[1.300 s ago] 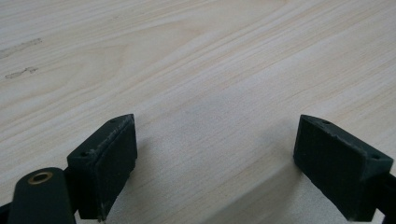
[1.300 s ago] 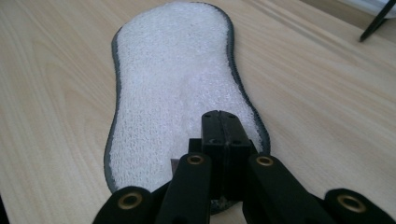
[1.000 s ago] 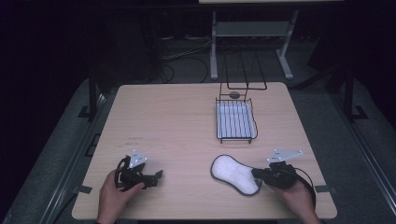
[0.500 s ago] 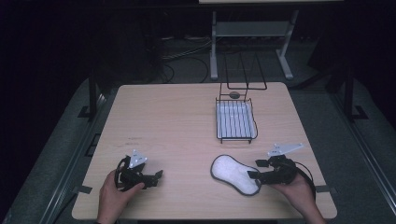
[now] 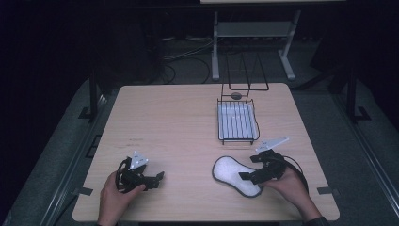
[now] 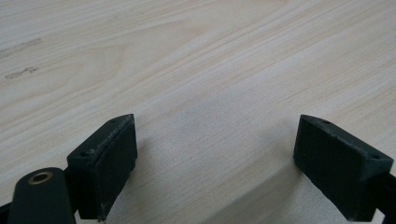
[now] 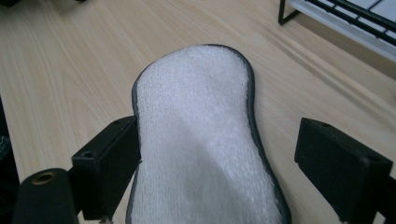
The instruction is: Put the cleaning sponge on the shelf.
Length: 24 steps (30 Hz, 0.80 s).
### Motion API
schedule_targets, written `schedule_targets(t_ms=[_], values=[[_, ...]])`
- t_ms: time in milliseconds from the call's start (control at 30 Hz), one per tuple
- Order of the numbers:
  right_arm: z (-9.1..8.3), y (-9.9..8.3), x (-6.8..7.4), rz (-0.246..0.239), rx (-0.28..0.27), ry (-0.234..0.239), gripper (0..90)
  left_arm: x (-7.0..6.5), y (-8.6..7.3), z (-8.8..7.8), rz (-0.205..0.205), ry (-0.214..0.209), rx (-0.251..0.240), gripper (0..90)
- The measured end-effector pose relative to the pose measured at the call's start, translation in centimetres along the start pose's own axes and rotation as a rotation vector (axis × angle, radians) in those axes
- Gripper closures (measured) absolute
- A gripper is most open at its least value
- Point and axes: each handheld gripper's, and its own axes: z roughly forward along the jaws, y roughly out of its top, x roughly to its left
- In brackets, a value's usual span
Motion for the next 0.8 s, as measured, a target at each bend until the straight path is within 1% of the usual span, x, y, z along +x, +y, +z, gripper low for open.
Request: schedule_targets(t_ms=[67, 133, 267, 333, 367, 433, 467, 600, 667, 800], values=[[0.4, 0.3, 0.1, -0.008, 0.0, 0.008, 13.9, 0.0, 0.0, 0.0, 0.0, 0.0, 0.0, 12.7], [0.9, 0.5, 0.2, -0.029, 0.008, 0.001, 13.9, 0.0, 0.0, 0.0, 0.0, 0.0, 0.0, 12.7], [1.5, 0.7, 0.3, -0.043, 0.011, -0.001, 13.5, 0.0, 0.0, 0.0, 0.0, 0.0, 0.0, 12.7], [1.9, 0.7, 0.4, -0.057, 0.02, -0.011, 12.1, 0.0, 0.0, 0.0, 0.0, 0.0, 0.0, 12.7], [2.0, 0.7, 0.5, -0.056, 0.028, -0.018, 11.9, 0.0, 0.0, 0.0, 0.0, 0.0, 0.0, 12.7], [2.3, 0.6, 0.6, -0.07, 0.046, -0.038, 11.0, 0.0, 0.0, 0.0, 0.0, 0.0, 0.0, 12.7], [2.5, 0.5, 0.6, -0.076, 0.054, -0.039, 11.0, 0.0, 0.0, 0.0, 0.0, 0.0, 0.0, 12.7], [2.8, 0.4, 0.7, -0.072, 0.07, -0.036, 11.0, 0.0, 0.0, 0.0, 0.0, 0.0, 0.0, 12.7], [3.0, 0.3, 0.7, -0.07, 0.065, -0.028, 11.3, 0.0, 0.0, 0.0, 0.0, 0.0, 0.0, 12.7], [3.3, 0.1, 0.6, -0.064, 0.079, -0.028, 11.3, 0.0, 0.0, 0.0, 0.0, 0.0, 0.0, 12.7]])
